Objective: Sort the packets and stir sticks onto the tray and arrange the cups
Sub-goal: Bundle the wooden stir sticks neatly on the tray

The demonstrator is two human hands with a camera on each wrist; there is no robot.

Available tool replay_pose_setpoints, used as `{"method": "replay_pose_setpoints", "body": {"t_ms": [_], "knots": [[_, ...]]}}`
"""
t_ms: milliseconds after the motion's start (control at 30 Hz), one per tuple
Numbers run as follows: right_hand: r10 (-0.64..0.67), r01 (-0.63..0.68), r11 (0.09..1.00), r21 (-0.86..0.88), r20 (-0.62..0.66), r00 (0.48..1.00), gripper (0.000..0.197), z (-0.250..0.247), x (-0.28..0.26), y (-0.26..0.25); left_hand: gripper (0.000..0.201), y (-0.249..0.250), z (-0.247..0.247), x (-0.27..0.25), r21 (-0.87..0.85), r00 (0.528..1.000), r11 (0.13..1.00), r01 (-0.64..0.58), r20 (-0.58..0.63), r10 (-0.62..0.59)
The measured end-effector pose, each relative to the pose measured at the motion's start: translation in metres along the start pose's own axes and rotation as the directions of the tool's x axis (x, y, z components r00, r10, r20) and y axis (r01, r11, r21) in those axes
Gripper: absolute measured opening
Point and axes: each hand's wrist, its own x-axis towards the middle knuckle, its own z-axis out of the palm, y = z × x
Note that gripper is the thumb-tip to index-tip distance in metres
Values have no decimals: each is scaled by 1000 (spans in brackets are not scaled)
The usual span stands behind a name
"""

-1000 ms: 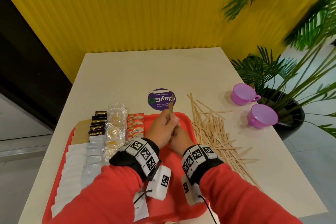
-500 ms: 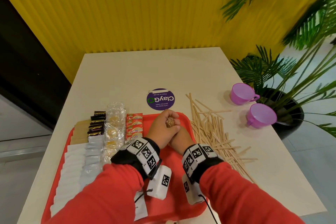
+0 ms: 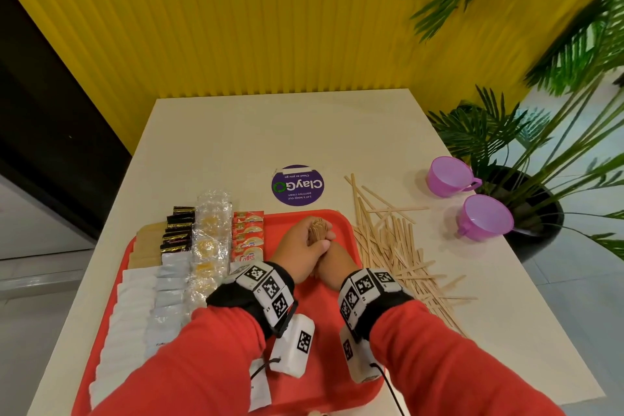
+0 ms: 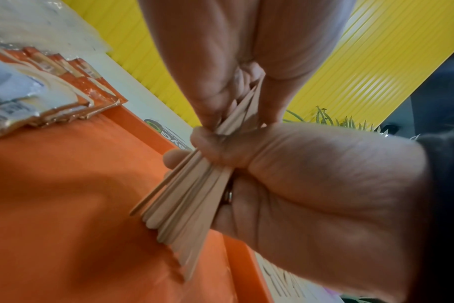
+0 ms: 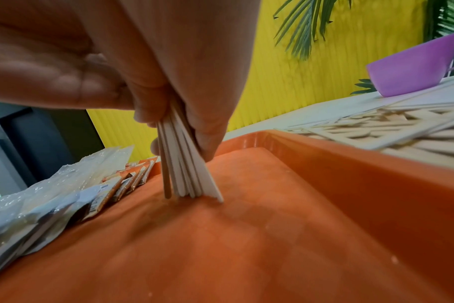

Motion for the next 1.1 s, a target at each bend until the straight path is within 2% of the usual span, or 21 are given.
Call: {"method": "replay_pose_setpoints", "body": {"t_ms": [133,233,300,333,367,433,467,500,567,667,767,833,933,1033,1100], "knots": [[47,-46,995,85,-5,999,29,6,-1,3,26,0,-1,1,73,1000,997,12,-23,-10],[41,-29,968,251,-42,998,24,5,-4,0,23,6,-5,6,89,999,996,17,-36,-14],[37,-31,939,341,-13,999,18,0,-6,-5,20,8,-11,13,88,998,996,35,-57,-30],[59,-59,914,400,13,998,21,-2,-7,-7,16,8,-15,17,80,997,996,49,-60,-45],[110,-121,870,477,51,993,25,-5,-8,-8,12,8,-18,20,46,995,995,84,-50,-82],[178,-227,794,564,142,974,28,-7,-8,-9,35,5,-21,24,-63,971,970,234,-32,-236],[186,-258,779,571,183,965,28,-7,-7,-9,39,2,-21,24,-120,949,943,311,-3,-314],[195,-287,770,569,218,956,27,-6,-6,-8,33,-1,-21,22,-163,930,916,368,33,-367],[211,-338,741,581,277,938,21,-4,-4,-7,9,-6,-18,15,-205,873,848,488,135,-469],[273,-428,730,533,346,898,15,-3,-2,-4,13,-15,-14,12,-207,784,756,621,184,-593],[333,-432,814,387,298,895,15,-4,2,-1,10,-22,-12,19,-268,730,684,678,147,-667],[362,-423,835,351,228,904,19,-7,4,-1,7,-24,-12,23,-299,716,666,683,92,-693],[397,-429,854,293,166,903,19,-9,7,-3,5,-24,-12,30,-271,717,688,673,15,-696],[415,-434,876,209,133,900,21,-8,10,-3,10,-29,-15,37,-164,722,723,671,-81,-688],[427,-440,884,158,108,898,9,-7,11,-3,11,-29,-16,40,-43,744,752,658,-120,-658]]}}
